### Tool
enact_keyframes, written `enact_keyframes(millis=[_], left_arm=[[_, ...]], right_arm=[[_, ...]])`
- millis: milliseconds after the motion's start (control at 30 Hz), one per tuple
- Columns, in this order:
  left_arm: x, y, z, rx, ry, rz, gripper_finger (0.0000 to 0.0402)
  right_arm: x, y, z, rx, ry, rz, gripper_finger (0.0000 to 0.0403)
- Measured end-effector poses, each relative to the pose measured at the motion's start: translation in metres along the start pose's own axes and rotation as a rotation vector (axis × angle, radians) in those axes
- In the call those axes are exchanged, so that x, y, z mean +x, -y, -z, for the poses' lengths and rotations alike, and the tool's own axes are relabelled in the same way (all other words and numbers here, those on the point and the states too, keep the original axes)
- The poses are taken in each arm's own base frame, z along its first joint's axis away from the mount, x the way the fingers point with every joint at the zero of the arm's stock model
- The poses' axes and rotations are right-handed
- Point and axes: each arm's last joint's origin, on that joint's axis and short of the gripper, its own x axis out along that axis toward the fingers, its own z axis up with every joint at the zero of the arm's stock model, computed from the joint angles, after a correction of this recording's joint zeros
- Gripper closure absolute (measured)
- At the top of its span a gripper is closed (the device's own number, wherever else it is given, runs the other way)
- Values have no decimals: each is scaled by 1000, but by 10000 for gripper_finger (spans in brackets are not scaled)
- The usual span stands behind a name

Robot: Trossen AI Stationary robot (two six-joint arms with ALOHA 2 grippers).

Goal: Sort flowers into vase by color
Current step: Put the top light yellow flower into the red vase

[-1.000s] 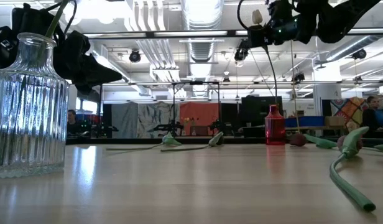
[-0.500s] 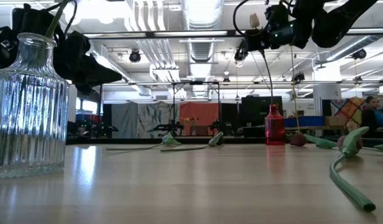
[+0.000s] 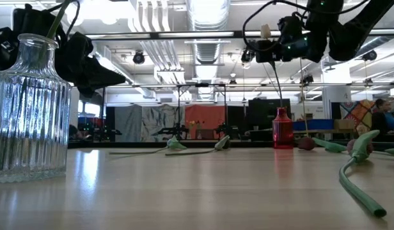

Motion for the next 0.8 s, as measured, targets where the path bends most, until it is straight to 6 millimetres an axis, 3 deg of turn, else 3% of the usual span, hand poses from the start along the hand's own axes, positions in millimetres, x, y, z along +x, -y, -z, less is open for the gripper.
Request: enact_keyframes(millis=[600,800], left_arm=[[1,0,2,-1,-14,-2,402],[3,-1,4,-3,-34,-4,402]], right_arm=[[-7,-1,15,34,-61,-16,387],[-8,-2,16,39,-69,-18,333]])
